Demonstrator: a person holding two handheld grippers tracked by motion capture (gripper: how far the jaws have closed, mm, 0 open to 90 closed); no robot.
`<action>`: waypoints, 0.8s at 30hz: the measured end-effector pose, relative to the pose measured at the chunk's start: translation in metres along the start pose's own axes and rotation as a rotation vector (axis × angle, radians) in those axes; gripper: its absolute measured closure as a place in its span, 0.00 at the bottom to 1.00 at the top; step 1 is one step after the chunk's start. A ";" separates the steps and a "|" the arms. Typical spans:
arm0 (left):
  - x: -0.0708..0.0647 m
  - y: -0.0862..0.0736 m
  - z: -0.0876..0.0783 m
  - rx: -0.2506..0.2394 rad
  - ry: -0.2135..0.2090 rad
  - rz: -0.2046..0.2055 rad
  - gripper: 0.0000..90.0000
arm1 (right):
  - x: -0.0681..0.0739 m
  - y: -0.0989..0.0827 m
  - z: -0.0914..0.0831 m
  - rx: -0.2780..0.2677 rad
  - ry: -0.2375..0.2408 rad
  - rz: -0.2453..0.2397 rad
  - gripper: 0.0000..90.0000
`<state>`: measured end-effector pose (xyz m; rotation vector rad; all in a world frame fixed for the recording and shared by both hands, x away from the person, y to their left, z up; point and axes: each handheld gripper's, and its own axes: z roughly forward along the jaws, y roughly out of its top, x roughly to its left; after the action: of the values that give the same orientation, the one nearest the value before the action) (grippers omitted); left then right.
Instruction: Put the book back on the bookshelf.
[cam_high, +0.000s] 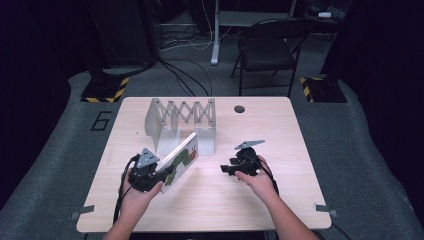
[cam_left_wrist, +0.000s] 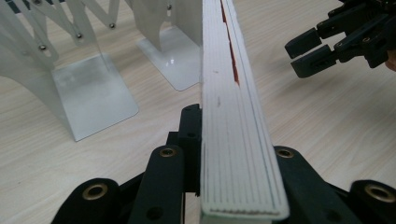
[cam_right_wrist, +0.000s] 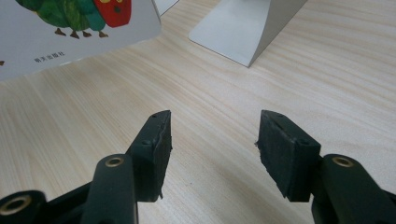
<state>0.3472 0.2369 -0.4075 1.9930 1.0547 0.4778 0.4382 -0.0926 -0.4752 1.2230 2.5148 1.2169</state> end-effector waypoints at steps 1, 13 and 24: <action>0.001 0.000 -0.001 -0.003 0.003 -0.005 0.84 | 0.000 0.000 0.000 -0.001 0.000 -0.001 0.49; 0.016 -0.003 -0.015 -0.031 0.054 -0.054 0.84 | 0.004 -0.001 0.003 0.029 -0.018 -0.026 0.49; 0.026 -0.001 -0.020 -0.046 0.088 -0.080 0.84 | 0.006 -0.002 0.005 0.041 -0.020 -0.045 0.49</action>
<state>0.3487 0.2682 -0.3971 1.8967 1.1630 0.5459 0.4348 -0.0856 -0.4783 1.1746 2.5512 1.1431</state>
